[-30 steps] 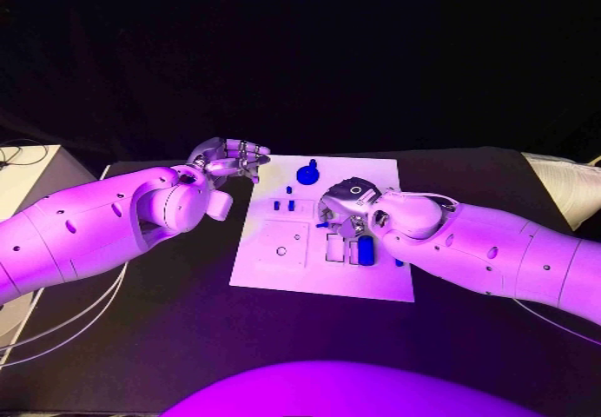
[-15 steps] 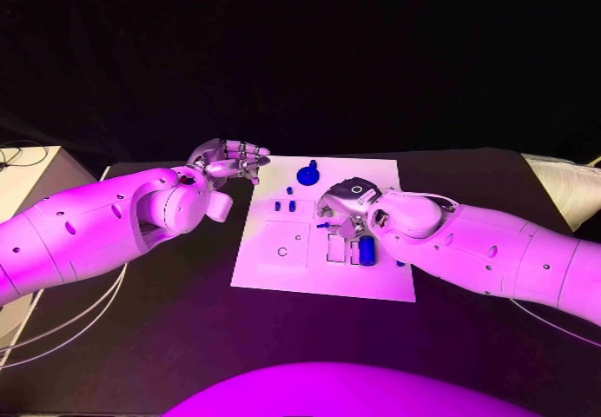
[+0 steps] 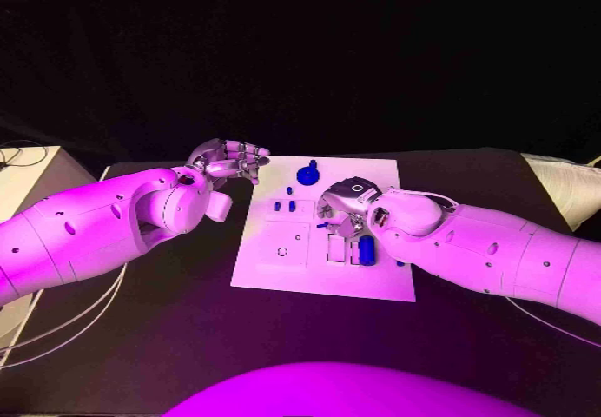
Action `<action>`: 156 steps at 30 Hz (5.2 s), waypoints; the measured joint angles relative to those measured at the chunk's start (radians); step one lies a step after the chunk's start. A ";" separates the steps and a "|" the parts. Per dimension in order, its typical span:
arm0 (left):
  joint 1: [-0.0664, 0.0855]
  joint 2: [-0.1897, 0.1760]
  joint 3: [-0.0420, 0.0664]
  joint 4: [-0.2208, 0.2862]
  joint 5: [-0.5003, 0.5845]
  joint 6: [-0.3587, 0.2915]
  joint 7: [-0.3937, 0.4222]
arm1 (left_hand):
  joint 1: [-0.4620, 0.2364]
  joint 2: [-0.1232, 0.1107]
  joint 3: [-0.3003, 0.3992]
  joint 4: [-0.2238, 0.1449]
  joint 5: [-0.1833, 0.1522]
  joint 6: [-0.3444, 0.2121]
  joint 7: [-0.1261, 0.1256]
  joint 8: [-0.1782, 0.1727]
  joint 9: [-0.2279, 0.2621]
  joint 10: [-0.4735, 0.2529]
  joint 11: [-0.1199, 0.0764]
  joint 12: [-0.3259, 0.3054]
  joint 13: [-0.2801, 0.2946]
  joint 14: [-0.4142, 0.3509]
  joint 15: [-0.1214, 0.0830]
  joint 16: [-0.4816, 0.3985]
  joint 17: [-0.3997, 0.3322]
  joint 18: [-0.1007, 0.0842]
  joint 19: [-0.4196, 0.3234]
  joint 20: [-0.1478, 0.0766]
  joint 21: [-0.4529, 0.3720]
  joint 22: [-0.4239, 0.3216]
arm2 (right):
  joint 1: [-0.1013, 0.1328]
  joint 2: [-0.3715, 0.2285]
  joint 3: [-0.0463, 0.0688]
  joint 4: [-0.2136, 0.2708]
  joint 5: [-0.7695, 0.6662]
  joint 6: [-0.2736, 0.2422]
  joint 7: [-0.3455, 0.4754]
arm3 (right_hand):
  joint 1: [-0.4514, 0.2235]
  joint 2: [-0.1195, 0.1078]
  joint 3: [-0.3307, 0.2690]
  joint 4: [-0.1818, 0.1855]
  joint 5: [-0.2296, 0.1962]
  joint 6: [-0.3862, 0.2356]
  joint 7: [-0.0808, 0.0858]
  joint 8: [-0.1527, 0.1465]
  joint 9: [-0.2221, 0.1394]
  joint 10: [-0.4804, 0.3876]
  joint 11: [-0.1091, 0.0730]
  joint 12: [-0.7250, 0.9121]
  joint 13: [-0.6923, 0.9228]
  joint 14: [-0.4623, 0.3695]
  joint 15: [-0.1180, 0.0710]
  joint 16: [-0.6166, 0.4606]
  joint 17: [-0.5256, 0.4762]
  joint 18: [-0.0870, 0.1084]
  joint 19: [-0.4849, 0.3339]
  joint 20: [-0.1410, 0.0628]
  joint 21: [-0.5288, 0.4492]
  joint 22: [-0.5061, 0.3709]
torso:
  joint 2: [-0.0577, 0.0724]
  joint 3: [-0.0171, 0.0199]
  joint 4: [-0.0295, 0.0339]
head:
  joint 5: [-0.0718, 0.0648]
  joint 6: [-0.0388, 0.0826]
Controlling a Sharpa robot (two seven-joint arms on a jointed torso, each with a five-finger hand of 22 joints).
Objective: Assemble the parts on the task board
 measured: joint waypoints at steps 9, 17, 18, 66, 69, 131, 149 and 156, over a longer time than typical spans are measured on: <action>0.000 0.000 0.000 0.001 -0.001 0.000 0.000 | 0.004 0.004 0.003 -0.003 0.000 0.000 0.000 0.000 0.000 0.000 0.000 0.000 0.000 0.000 0.000 0.000 0.000 0.000 0.000 0.000 0.000 0.000 | -0.008 0.002 -0.001 -0.005 0.024 0.009 0.001 | 0.017 0.017 0.044 -0.009 0.008 0.035 -0.007 0.015 0.011 0.062 -0.009 -0.062 -0.060 0.004 -0.004 0.000 0.000 -0.001 0.000 0.000 0.013 0.000 | 0.000 0.0001 0.0008 | 0.001 -0.002; 0.000 0.000 0.000 0.002 -0.002 0.000 -0.001 | 0.004 0.004 0.003 -0.003 0.000 0.000 0.000 0.000 0.000 0.000 0.000 0.000 -0.001 0.000 0.000 0.000 0.000 0.000 0.000 0.000 0.000 0.000 | -0.009 0.004 0.002 -0.007 0.032 0.020 0.001 | 0.020 0.020 0.055 -0.014 0.017 0.042 -0.007 0.015 0.016 0.088 -0.008 -0.107 -0.096 0.004 -0.004 0.000 0.000 0.001 0.000 0.000 0.013 0.000 | 0.000 0.0003 0.0000 | 0.002 -0.005; 0.000 0.000 0.000 0.002 -0.002 0.000 -0.001 | 0.004 0.004 0.003 -0.003 0.000 0.000 0.000 0.000 0.000 0.000 0.000 0.000 -0.001 0.000 0.000 0.000 0.000 0.000 0.000 0.000 0.000 0.000 | -0.009 0.004 0.002 -0.008 0.032 0.021 0.001 | 0.020 0.020 0.055 -0.014 0.017 0.042 -0.007 0.015 0.016 0.088 -0.008 -0.107 -0.099 0.004 -0.004 0.000 0.000 0.001 0.000 0.000 0.013 0.000 | 0.000 0.0004 0.0000 | 0.002 -0.005; 0.000 -0.007 0.000 0.034 -0.017 0.001 -0.011 | 0.004 0.004 0.003 -0.003 0.000 -0.004 0.004 0.004 -0.003 -0.009 0.002 0.006 -0.004 0.000 0.000 0.000 0.000 0.000 0.000 0.000 0.000 0.000 | -0.022 -0.037 0.013 0.054 0.071 -0.158 -0.044 | 0.085 0.083 0.119 -0.076 -0.012 0.086 -0.012 0.043 0.056 0.216 -0.021 -0.188 -0.145 0.002 -0.020 0.004 -0.001 -0.023 -0.002 -0.017 0.090 -0.001 | -0.001 0.0003 -0.0020 | 0.005 0.009; 0.000 -0.007 0.000 0.041 -0.023 0.001 -0.015 | 0.004 0.004 0.003 -0.003 0.000 -0.004 0.004 0.004 -0.003 -0.009 0.002 0.006 -0.006 0.000 0.000 0.000 0.000 0.000 0.000 0.000 0.000 0.000 | -0.021 -0.039 0.015 0.067 0.064 -0.168 -0.054 | 0.085 0.083 0.119 -0.076 -0.009 0.086 -0.012 0.043 0.056 0.217 -0.022 -0.190 -0.145 0.002 -0.020 0.004 -0.001 -0.023 -0.002 -0.017 0.090 0.000 | -0.001 0.0003 -0.0023 | 0.005 0.011; -0.057 -0.003 0.000 0.130 -0.223 0.002 -0.276 | -0.064 -0.030 -0.127 0.138 -0.010 0.031 -0.027 0.011 -0.029 0.097 -0.029 -0.055 -0.047 0.097 -0.021 -0.007 0.025 0.000 0.133 -0.014 -0.139 -0.120 | -0.017 -0.098 0.029 0.167 -0.067 -0.268 -0.208 | 0.077 0.074 0.121 -0.086 -0.005 0.089 -0.012 0.046 0.060 0.230 -0.027 -0.203 -0.148 0.002 -0.020 0.004 -0.001 -0.023 -0.002 -0.017 0.098 0.000 | 0.000 -0.0002 -0.0012 | 0.005 0.054; -0.067 -0.021 0.000 0.147 -0.202 -0.013 -0.247 | -0.056 -0.022 -0.124 0.141 -0.010 0.038 -0.027 0.011 -0.030 0.097 -0.029 -0.059 -0.047 0.097 -0.021 -0.011 0.026 0.000 0.136 -0.018 -0.143 -0.123 | 0.013 -0.150 0.037 0.199 -0.010 -0.238 -0.190 | 0.059 0.081 0.138 -0.072 -0.010 0.076 -0.002 0.047 0.085 0.209 -0.004 -0.306 -0.196 0.002 -0.020 -0.066 -0.020 0.009 -0.002 -0.017 -0.122 0.000 | 0.000 0.0015 -0.0038 | -0.001 0.068; -0.070 -0.026 0.000 0.149 -0.195 -0.016 -0.239 | -0.057 -0.022 -0.124 0.141 -0.010 0.038 -0.027 0.011 -0.030 0.097 -0.029 -0.059 -0.047 0.097 -0.021 -0.011 0.026 0.000 0.136 -0.018 -0.143 -0.123 | 0.013 -0.146 0.037 0.198 0.087 -0.233 -0.158 | 0.043 0.085 0.143 -0.071 -0.009 0.065 0.010 0.062 0.106 0.152 0.014 -0.354 -0.259 0.000 -0.007 -0.124 -0.096 0.024 -0.002 -0.009 -0.266 0.000 | 0.000 0.0000 -0.0023 | 0.000 0.067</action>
